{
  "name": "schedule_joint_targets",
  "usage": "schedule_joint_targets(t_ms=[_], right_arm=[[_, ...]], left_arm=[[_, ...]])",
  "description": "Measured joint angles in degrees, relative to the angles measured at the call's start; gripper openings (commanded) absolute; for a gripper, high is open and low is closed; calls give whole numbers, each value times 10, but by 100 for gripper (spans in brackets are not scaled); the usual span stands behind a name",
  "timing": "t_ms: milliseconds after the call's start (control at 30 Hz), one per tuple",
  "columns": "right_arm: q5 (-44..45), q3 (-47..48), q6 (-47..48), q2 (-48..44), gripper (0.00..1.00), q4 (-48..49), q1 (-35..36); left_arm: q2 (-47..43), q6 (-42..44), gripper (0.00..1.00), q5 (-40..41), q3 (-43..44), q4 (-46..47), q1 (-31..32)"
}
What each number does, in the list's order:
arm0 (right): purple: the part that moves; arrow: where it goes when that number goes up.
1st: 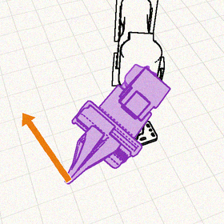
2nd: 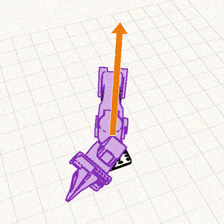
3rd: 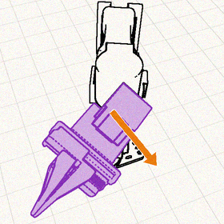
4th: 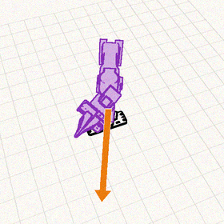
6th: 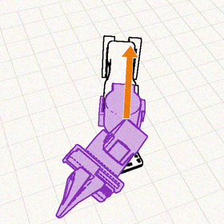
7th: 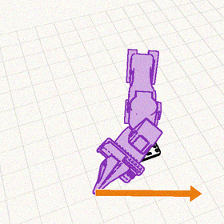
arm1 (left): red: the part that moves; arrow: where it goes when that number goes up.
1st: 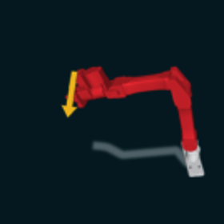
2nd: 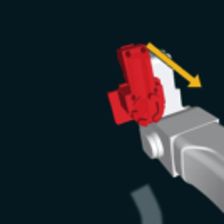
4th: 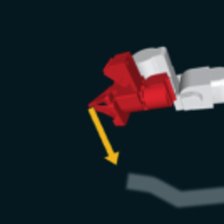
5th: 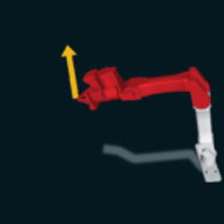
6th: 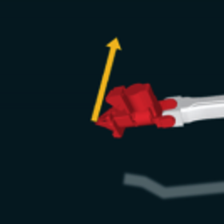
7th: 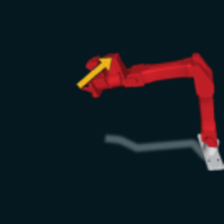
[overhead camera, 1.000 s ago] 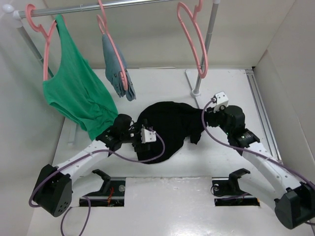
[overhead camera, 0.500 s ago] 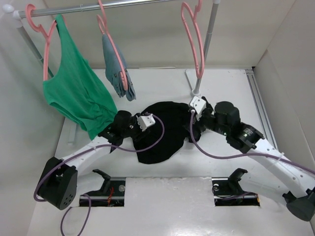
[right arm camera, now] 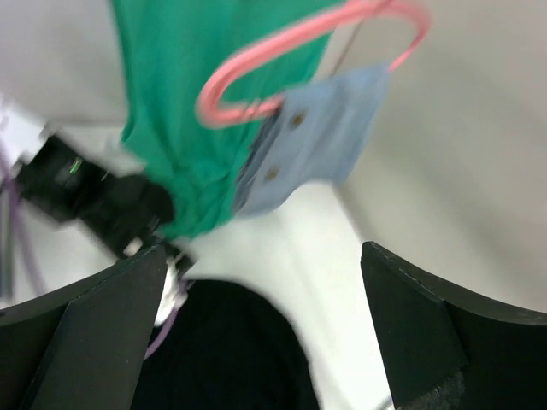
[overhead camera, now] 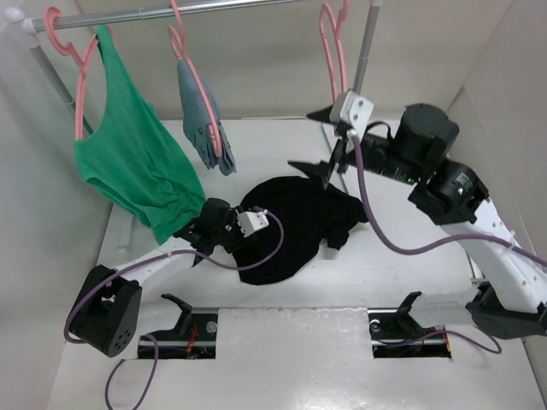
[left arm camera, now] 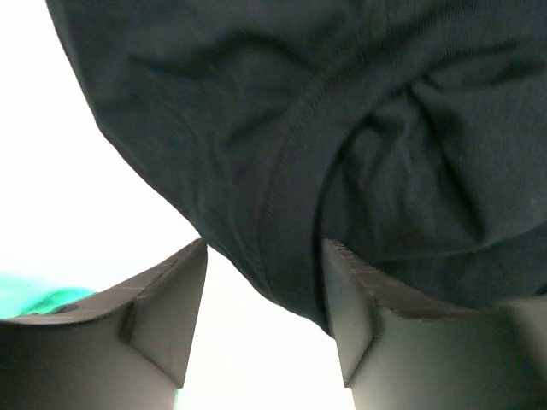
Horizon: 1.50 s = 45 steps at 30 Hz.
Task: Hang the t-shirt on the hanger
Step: Grab a hanger with the right arm
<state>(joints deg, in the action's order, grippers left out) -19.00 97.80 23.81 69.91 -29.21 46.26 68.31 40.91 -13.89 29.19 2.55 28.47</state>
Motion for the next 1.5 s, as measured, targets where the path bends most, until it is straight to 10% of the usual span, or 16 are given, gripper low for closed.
schedule_joint_targets(t_ms=[267, 767, 933, 1200, 1500], right_arm=[[148, 271, -18, 149, 98, -2, -17], [256, 345, -139, 296, 83, 24, -186], [251, 345, -157, 315, 68, 26, -200], [204, 325, -186, 315, 5, 29, -231], [123, 290, -198, 301, 0, 63, -260]], left_arm=[[2, 31, 0, 9, -13, -2, 0], [-1, 20, 0, 10, -10, 2, 0], [-2, 14, 0, 10, -9, 2, 0], [-7, -3, 0, 8, 1, -4, 0], [-7, -9, 0, 6, 8, -14, 0]])
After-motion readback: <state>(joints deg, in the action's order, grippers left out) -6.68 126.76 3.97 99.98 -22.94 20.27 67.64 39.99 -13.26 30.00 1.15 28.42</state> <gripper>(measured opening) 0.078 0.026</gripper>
